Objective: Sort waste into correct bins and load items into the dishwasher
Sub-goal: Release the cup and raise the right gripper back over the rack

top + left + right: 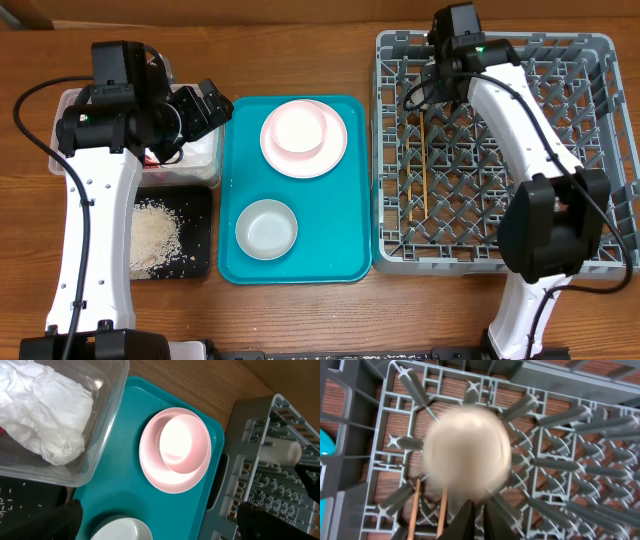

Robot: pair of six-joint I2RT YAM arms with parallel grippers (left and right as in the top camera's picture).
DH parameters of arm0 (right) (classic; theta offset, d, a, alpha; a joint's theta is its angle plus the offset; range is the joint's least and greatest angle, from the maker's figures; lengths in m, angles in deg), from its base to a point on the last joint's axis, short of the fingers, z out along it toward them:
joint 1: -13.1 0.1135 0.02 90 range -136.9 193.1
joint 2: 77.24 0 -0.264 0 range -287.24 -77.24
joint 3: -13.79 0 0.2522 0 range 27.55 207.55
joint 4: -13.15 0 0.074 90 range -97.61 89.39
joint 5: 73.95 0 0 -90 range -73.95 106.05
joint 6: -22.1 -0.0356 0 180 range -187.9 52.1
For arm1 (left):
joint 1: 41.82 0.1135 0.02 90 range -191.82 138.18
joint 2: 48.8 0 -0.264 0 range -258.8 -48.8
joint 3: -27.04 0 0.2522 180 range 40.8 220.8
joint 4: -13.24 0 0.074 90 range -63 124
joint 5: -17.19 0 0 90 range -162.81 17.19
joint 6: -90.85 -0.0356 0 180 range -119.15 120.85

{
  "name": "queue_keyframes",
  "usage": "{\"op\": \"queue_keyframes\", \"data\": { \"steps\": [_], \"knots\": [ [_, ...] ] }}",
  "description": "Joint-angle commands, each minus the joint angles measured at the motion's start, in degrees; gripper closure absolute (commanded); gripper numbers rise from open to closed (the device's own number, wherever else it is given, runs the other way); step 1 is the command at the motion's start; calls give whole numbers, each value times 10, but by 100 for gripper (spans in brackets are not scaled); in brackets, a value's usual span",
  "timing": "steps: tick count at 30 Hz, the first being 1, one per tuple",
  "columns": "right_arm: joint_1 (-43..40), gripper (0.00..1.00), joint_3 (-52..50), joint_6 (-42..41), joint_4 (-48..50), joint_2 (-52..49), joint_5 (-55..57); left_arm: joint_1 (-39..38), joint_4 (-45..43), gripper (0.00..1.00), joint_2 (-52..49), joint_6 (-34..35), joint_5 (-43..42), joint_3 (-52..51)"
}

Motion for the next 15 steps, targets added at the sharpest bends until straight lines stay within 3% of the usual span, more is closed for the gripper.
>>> {"op": "queue_keyframes", "data": {
  "steps": [1, 7, 9, 15],
  "knots": [
    [7, 89, -1, -8, -2, 63, -17, 1, -1, 0, 4, -4, -8, 14],
    [18, 80, -1, -14, -51, 109, -222, 1, -1, 0, 4, -4, -8, 14],
    [22, 76, -1, -55, -81, 110, -274, 1, -1, 0, 4, -4, -8, 14],
    [65, 69, -6, -136, -144, 99, -280, 1, -1, 0, 4, -5, -8, 14]
  ]
}}
